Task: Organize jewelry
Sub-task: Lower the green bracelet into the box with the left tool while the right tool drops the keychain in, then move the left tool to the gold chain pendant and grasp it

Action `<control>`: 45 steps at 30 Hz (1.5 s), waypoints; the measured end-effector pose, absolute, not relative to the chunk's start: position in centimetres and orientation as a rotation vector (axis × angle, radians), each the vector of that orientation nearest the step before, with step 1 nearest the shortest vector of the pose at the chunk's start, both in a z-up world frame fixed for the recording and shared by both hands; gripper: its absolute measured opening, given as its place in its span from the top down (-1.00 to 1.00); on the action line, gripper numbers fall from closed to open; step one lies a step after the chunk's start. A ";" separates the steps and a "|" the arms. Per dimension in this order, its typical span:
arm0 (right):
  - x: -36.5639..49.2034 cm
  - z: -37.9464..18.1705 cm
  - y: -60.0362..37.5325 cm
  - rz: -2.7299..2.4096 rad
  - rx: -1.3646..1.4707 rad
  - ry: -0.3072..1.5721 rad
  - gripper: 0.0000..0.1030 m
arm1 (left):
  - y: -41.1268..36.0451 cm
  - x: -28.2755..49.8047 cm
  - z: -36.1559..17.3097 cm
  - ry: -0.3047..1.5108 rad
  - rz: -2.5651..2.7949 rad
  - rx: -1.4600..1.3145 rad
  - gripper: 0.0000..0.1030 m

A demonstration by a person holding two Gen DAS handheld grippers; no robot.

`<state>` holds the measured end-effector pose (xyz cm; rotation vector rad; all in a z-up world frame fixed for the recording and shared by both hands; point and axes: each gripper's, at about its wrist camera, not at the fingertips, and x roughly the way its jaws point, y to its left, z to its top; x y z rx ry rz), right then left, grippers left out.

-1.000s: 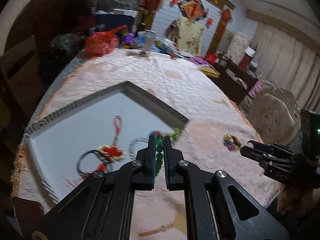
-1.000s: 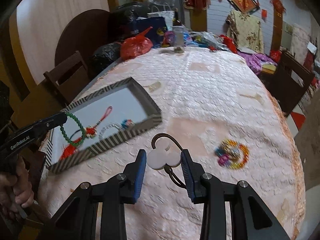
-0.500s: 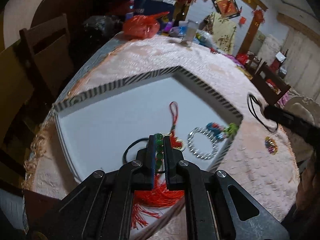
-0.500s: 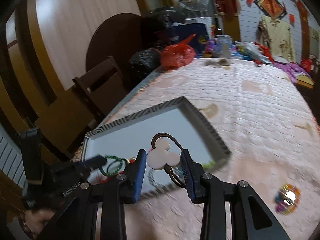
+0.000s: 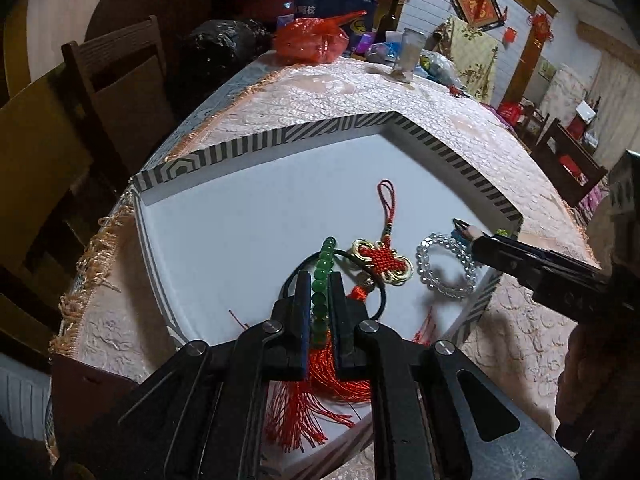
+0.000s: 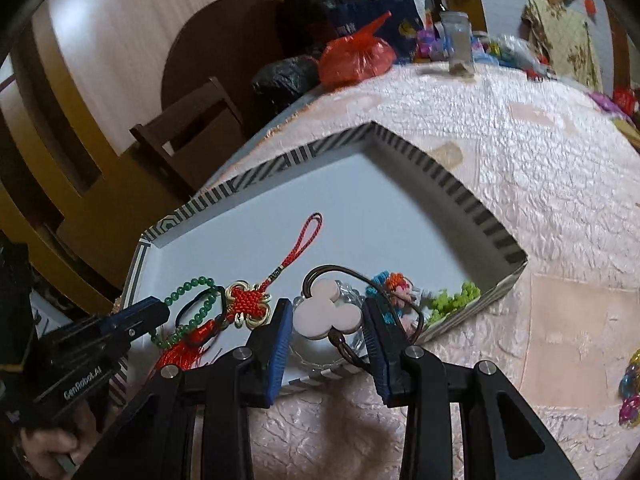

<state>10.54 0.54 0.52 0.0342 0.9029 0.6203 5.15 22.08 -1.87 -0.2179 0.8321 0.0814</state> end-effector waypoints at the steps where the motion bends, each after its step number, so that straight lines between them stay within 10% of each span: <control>1: 10.5 0.5 0.5 0.621 0.032 0.901 0.34 | 21.9 5.1 -1.9 0.827 0.091 -0.204 0.75; 5: 10.3 0.6 0.1 0.635 0.040 0.901 0.28 | 21.6 4.7 -1.6 0.791 0.108 -0.178 -0.21; 14: 7.5 2.4 -4.9 0.544 0.029 0.865 0.22 | 21.1 4.6 -0.3 0.780 0.111 -0.174 -0.60; 37: 1.6 -1.4 -30.8 0.107 0.100 0.873 0.21 | -5.3 10.2 -1.9 0.884 -0.382 0.056 -0.61; 45: 1.5 -1.4 -28.6 0.113 -0.007 0.881 -0.13 | -10.3 14.0 -2.0 0.864 -0.482 0.058 -0.42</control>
